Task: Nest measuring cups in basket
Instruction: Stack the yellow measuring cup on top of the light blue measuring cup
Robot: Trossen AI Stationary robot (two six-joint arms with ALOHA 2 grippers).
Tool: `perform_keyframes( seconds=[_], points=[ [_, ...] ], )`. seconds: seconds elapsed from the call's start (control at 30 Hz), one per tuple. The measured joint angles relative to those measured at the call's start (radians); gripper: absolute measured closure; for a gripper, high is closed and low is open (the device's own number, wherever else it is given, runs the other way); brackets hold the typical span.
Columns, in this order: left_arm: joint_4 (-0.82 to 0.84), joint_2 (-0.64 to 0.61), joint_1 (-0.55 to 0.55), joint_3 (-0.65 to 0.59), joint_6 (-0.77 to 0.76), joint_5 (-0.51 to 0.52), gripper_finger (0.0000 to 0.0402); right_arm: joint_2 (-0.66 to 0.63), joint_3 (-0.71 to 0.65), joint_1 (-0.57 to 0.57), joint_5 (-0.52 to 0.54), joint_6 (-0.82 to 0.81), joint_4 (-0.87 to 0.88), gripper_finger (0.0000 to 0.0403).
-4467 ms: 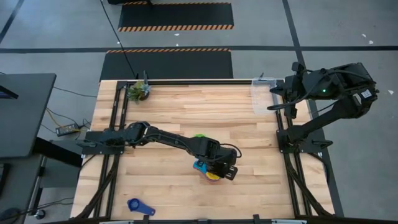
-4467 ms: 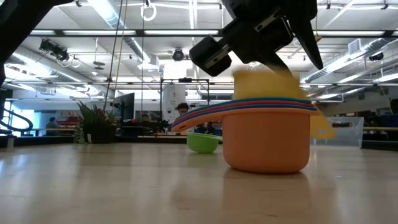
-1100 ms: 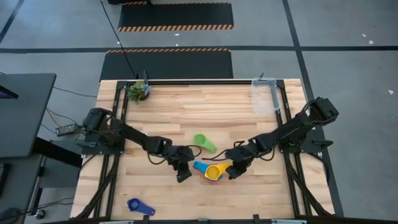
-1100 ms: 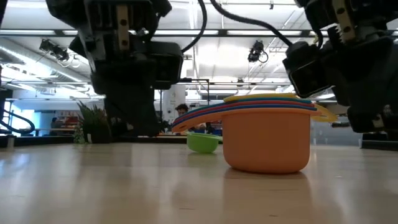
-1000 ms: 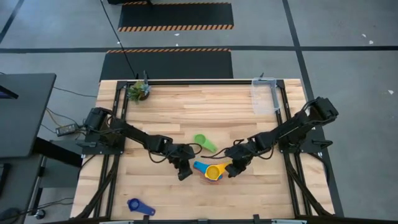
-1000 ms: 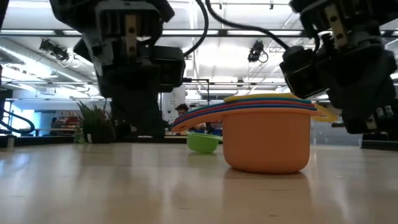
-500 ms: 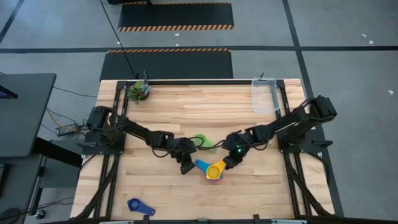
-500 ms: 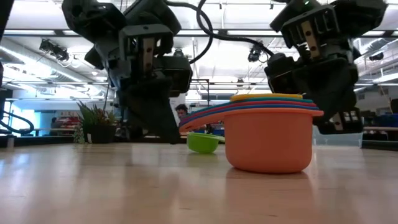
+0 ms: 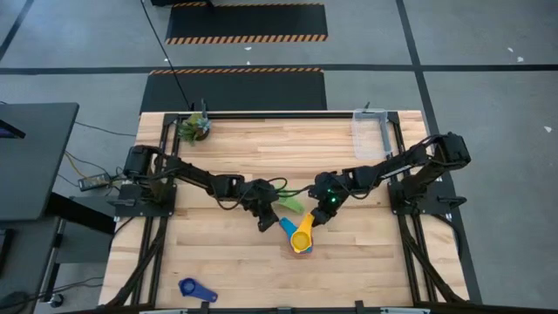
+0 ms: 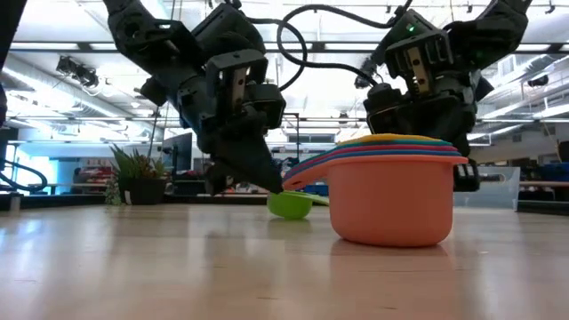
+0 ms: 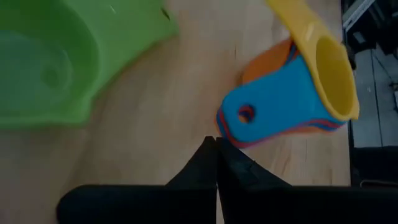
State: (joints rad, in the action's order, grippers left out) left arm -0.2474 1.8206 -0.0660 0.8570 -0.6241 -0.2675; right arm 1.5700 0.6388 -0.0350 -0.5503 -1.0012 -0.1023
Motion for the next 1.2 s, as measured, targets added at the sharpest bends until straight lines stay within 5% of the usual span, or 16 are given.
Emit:
perform_keyframes(
  seconds=[0.3, 0.63, 0.87, 1.2],
  points=[
    [-0.033, 0.000, 0.025, 0.000, 0.001, -0.055, 0.0400, 0.000, 0.000, 0.040, -0.032, 0.055, 0.000, 0.0402],
    [0.081, -0.079, -0.018, 0.001, -0.182, -0.186, 0.0400, 0.000, 0.000, 0.041, -0.048, 0.076, 0.000, 0.0402],
    [0.091, -0.054, -0.105, 0.001, -0.255, -0.107, 0.0400, 0.000, 0.000, 0.046, -0.060, 0.112, 0.001, 0.0402],
    [0.072, 0.089, -0.064, 0.108, -0.198, -0.031, 0.0400, 0.000, 0.000, 0.070, -0.076, 0.142, 0.007, 0.0402]
  ],
)
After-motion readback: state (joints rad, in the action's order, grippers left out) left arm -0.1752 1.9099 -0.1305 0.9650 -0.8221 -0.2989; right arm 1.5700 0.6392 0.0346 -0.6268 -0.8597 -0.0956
